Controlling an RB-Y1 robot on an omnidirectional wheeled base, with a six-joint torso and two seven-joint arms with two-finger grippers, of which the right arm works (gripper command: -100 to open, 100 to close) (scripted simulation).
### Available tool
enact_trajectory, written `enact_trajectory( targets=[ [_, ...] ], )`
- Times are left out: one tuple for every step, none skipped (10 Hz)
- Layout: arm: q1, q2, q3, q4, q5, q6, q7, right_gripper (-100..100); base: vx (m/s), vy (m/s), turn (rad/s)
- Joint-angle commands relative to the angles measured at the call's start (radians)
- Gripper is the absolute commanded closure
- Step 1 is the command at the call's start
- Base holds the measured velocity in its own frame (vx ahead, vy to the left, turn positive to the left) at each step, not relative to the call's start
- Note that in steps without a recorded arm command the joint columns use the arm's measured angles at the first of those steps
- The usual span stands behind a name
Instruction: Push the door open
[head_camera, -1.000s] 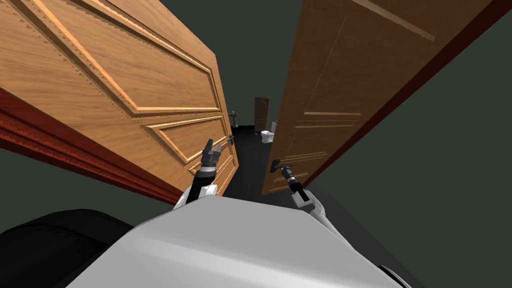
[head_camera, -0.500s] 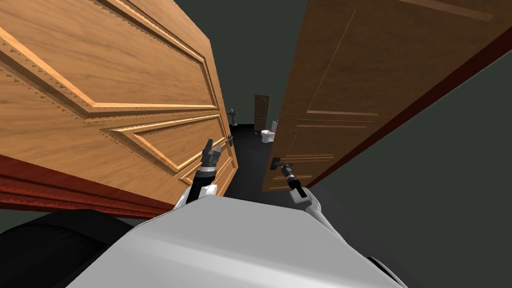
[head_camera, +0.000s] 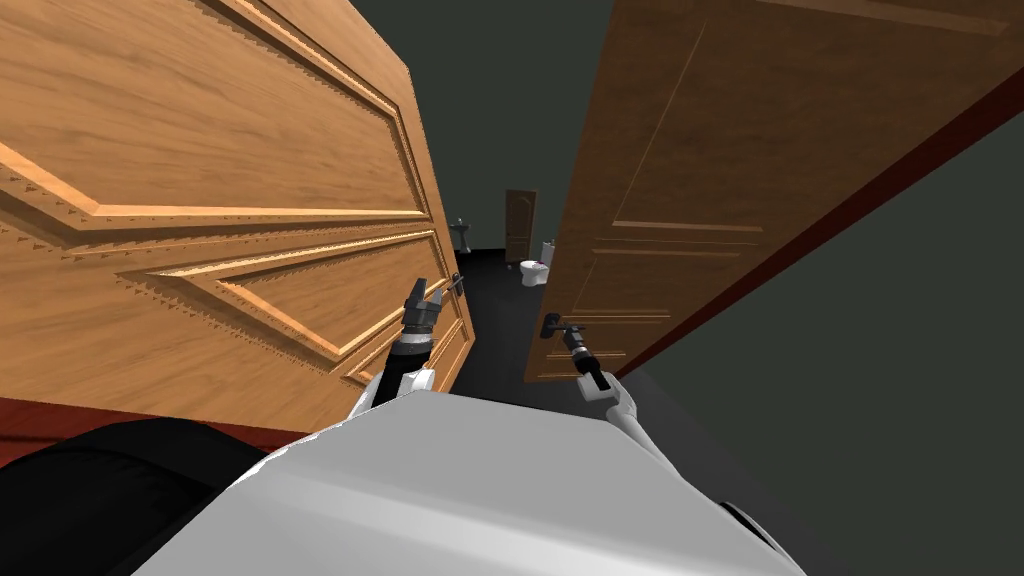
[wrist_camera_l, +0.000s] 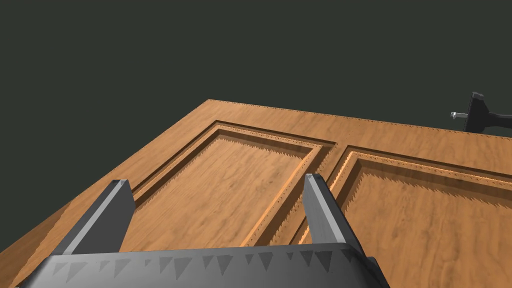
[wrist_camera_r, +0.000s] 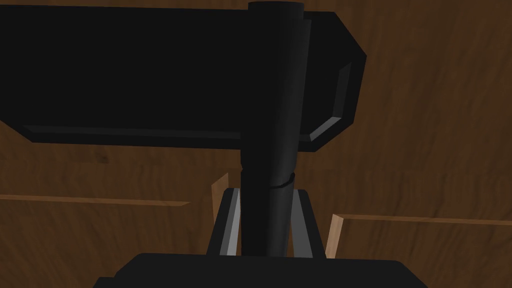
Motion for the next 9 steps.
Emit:
enact_trajectory(
  targets=[
    [-0.022,0.007,-0.035,0.016,-0.003,-0.001,0.018,100,0.108,0.058,-0.065],
    [-0.03,0.018,-0.045,0.025,-0.003,0.003,0.028,100,0.098,0.056,-0.072],
    [-0.038,0.029,-0.056,0.034,-0.003,0.007,0.038,100,0.092,0.084,-0.047],
    [-0.046,0.039,-0.067,0.043,-0.003,0.01,0.048,100,0.101,0.083,-0.046],
    [-0.053,0.05,-0.078,0.052,-0.003,0.014,0.057,100,0.093,0.076,-0.049],
    [-0.061,0.06,-0.088,0.061,-0.003,0.017,0.067,100,0.086,0.066,-0.057],
    [-0.069,0.071,-0.099,0.07,-0.003,0.021,0.077,100,0.089,0.063,-0.068],
    [-0.077,0.081,-0.109,0.079,-0.003,0.024,0.086,100,0.098,0.059,-0.068],
    [-0.084,0.091,-0.12,0.088,-0.003,0.028,0.096,100,0.096,0.067,-0.039]
  ],
)
